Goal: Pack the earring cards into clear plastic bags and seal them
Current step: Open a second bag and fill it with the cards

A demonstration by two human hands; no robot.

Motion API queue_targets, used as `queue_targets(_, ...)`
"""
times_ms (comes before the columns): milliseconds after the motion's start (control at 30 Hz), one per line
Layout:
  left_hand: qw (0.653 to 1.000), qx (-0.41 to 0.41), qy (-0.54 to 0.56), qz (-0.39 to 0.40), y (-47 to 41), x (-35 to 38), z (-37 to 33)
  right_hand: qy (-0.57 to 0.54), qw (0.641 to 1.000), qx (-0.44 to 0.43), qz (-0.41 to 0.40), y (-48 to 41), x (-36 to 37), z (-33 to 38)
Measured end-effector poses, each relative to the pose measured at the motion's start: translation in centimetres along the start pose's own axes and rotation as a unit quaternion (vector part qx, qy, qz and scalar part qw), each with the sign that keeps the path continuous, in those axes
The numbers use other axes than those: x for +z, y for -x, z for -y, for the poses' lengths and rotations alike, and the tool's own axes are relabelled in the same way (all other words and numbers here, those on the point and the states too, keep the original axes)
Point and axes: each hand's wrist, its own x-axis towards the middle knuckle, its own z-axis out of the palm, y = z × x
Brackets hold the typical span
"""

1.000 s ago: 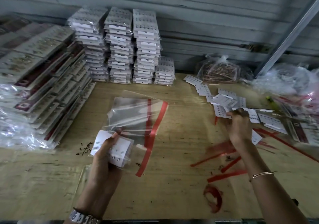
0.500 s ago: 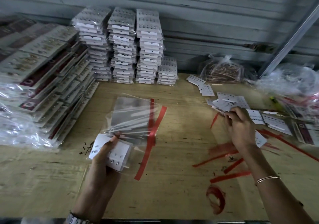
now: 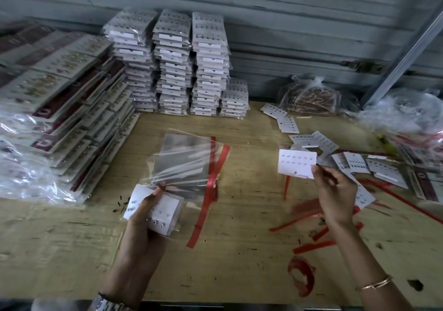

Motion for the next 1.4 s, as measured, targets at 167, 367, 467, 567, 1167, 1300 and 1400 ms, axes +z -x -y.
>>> queue_targets(167, 1.000, 0.002, -0.012, 0.006, 0.0, -0.2, 0.1, -0.147, 0.972, 0.175, 0.054, 2.1, 0.1, 1.7)
queue_targets(367, 1.000, 0.007, -0.003, 0.030, -0.2, -0.6, 0.1, -0.054, 0.928, 0.283, 0.235, 4.9, 1.8, 3.1)
queue_targets(467, 0.999, 0.011, 0.007, 0.036, -0.2, -0.7, 0.0, -0.026, 0.924, 0.272, 0.266, 5.6, 2.5, 3.2)
queue_targets(567, 1.000, 0.008, 0.007, 0.029, -0.2, -0.8, -0.1, -0.011, 0.930, 0.244, 0.276, 5.8, 2.6, 3.2)
queue_targets(1167, 1.000, 0.022, -0.011, -0.006, -0.1, -0.9, -0.3, 0.414, 0.802, -0.317, 0.292, -7.6, 1.0, -1.1)
queue_targets(1300, 1.000, 0.022, -0.011, -0.017, 0.0, -0.8, -0.5, 0.439, 0.766, -0.376, 0.281, -7.9, 1.8, -0.3)
queue_targets(1400, 1.000, 0.015, 0.012, -0.023, 0.2, -0.4, -0.5, 0.470, 0.758, -0.376, 0.251, -7.4, 2.3, 0.1)
